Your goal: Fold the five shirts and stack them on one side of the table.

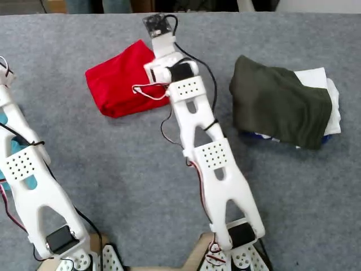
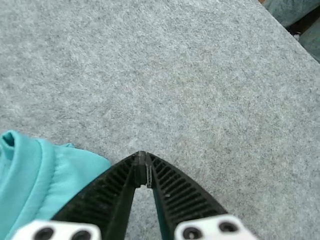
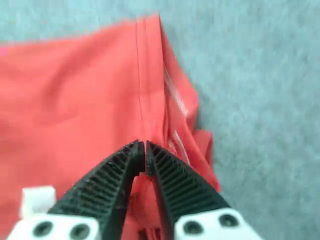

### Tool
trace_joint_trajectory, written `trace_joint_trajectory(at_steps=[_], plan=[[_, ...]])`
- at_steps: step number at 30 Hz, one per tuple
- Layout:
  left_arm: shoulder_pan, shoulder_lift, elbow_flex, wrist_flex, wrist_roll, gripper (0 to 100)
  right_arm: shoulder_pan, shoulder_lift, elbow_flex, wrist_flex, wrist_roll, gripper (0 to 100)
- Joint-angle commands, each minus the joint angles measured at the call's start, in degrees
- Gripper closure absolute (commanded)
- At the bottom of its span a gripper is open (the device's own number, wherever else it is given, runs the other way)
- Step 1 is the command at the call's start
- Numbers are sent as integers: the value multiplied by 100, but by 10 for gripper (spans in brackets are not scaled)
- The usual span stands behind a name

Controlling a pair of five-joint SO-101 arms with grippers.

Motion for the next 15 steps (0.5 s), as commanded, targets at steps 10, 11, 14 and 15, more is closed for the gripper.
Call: trace_joint_trajectory(at_steps=[10, 11, 14, 15], plan=[[75, -105, -268, -97, 62, 967, 545, -224, -66, 3279, 18, 983], [75, -105, -268, -97, 62, 967, 563, -242, -66, 3279, 9, 983], [119, -105, -259, -97, 44, 967, 615, -312, -207, 2945, 9, 982], [154, -105, -259, -88, 44, 967, 607, -347, -365, 2848, 9, 981]])
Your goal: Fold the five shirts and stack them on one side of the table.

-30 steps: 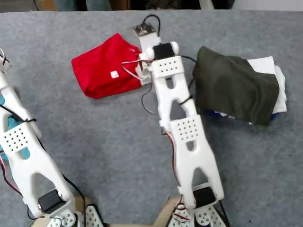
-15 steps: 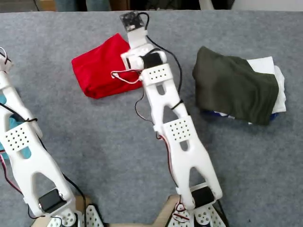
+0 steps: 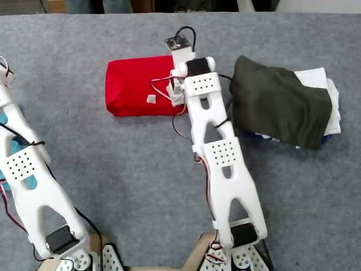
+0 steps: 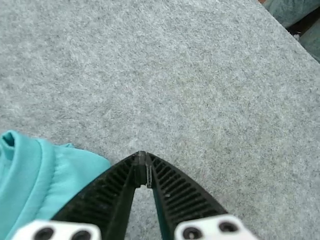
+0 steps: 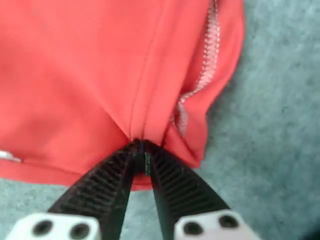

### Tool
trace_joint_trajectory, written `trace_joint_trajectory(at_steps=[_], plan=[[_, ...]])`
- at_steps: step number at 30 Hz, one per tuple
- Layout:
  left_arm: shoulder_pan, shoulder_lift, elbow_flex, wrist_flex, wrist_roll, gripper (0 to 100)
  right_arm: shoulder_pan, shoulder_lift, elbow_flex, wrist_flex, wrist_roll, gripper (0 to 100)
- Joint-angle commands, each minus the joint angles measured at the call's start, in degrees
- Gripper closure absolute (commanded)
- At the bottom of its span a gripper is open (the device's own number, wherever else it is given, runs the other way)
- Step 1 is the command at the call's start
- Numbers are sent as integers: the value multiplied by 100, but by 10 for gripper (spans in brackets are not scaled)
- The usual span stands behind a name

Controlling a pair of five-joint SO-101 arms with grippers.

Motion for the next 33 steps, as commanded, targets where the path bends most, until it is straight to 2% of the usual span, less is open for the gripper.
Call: trace_joint_trajectory(at_steps=[1, 5, 10, 13, 17, 20, 25, 29, 33], plan=[[145, -105, -259, -62, 26, 967, 105, -303, -497, -185, 44, 981], [312, -132, -312, 229, 18, 967, 18, -655, -892, -466, 79, 980], [488, -114, -312, 308, 18, 967, 9, -1534, -831, -79, -62, 979], [488, -105, -312, 308, 18, 967, -141, -1727, -752, 273, -800, 923], [470, -105, -312, 290, 18, 967, -413, -1631, -321, 281, -1934, 730], [462, -105, -312, 273, 9, 967, -659, -1437, 110, 53, -2752, 634], [462, -105, -312, 273, -167, 967, -756, -919, 602, -545, -3692, 603], [462, -105, -312, 273, -369, 967, -738, -479, 611, -967, -4097, 605], [462, -105, -312, 264, -387, 967, -721, -163, 611, -1099, -4185, 607]])
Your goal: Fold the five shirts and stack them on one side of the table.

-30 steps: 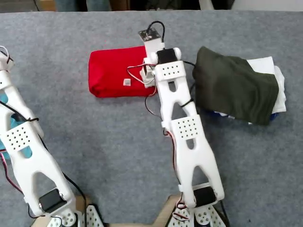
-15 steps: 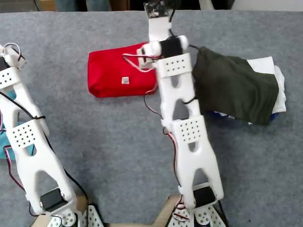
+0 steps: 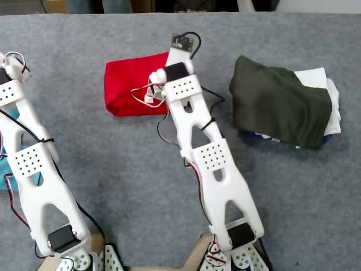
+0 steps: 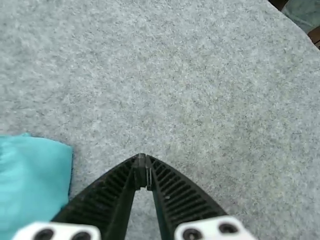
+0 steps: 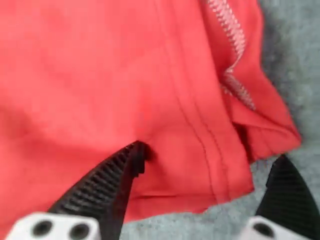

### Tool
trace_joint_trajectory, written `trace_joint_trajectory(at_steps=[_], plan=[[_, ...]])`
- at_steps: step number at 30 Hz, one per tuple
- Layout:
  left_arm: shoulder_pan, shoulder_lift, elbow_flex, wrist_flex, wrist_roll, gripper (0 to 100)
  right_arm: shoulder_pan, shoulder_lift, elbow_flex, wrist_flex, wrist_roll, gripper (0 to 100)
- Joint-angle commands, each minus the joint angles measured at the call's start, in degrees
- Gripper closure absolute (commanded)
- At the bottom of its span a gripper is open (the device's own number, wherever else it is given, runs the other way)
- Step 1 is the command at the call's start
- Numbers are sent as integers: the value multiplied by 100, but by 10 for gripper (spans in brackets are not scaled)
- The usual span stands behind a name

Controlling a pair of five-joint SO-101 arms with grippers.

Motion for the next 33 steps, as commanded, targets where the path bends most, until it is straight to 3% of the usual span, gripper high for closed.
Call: trace_joint_trajectory(at_steps=[1, 3, 8, 18, 22, 33], plan=[[13, -105, -312, -18, -62, 967, 0, 40, -4, -97, -105, 613], [13, -105, -312, -18, -62, 967, 9, 57, -4, 9, -105, 679], [13, -105, -312, -18, -62, 967, 123, 84, -13, 237, -26, 983], [13, -105, -312, -18, -62, 967, 387, -13, -778, 501, 220, 985], [13, -105, -312, -18, -70, 967, 378, -136, -1578, 721, 721, 985], [13, -105, -312, -18, -70, 967, 993, -1701, -1323, 1073, 2268, 985]])
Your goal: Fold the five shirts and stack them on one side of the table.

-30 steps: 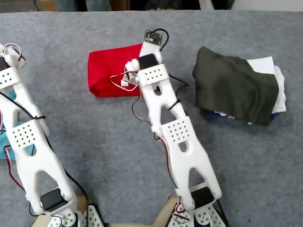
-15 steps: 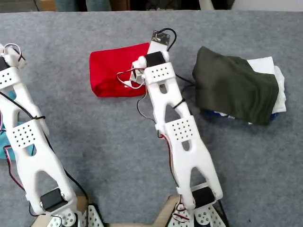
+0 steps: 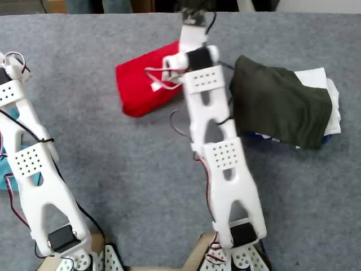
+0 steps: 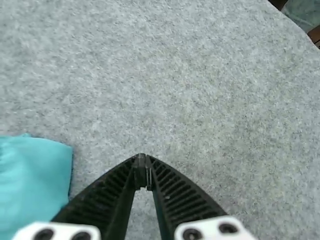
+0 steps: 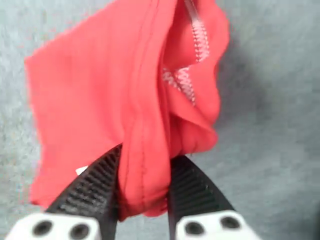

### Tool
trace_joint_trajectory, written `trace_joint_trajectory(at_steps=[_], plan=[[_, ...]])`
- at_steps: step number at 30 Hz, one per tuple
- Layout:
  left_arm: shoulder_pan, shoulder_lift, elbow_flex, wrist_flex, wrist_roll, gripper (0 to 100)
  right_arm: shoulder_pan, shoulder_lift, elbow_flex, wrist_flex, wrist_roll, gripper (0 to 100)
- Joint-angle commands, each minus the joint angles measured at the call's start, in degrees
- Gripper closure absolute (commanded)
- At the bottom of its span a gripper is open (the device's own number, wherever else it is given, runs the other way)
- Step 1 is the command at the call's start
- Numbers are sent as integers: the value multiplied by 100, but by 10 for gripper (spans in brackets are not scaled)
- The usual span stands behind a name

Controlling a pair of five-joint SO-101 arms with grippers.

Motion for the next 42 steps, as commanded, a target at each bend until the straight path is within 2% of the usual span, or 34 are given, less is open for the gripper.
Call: trace_joint_trajectory(at_steps=[1, 7, 12, 17, 22, 28, 35, 42], plan=[[13, -105, -312, -18, -62, 967, 484, -725, -163, 18, 554, 985], [13, -105, -312, -18, -62, 967, 1424, -980, -215, -88, 1424, 985], [13, -105, -312, -18, -62, 967, 2145, -1376, -163, 290, 1662, 985], [13, -105, -312, -18, -62, 967, 3112, -1578, -154, 299, 2013, 985], [13, -105, -312, -18, -62, 967, 3763, -1710, -154, 308, 2180, 985], [13, -105, -312, -18, -62, 967, 4185, -1833, 251, 308, 2259, 985], [13, -105, -312, -18, -62, 967, 4492, -2642, 2220, 308, 2400, 984], [13, -105, -312, -18, -62, 967, 4501, -3705, 3996, 273, 2558, 984]])
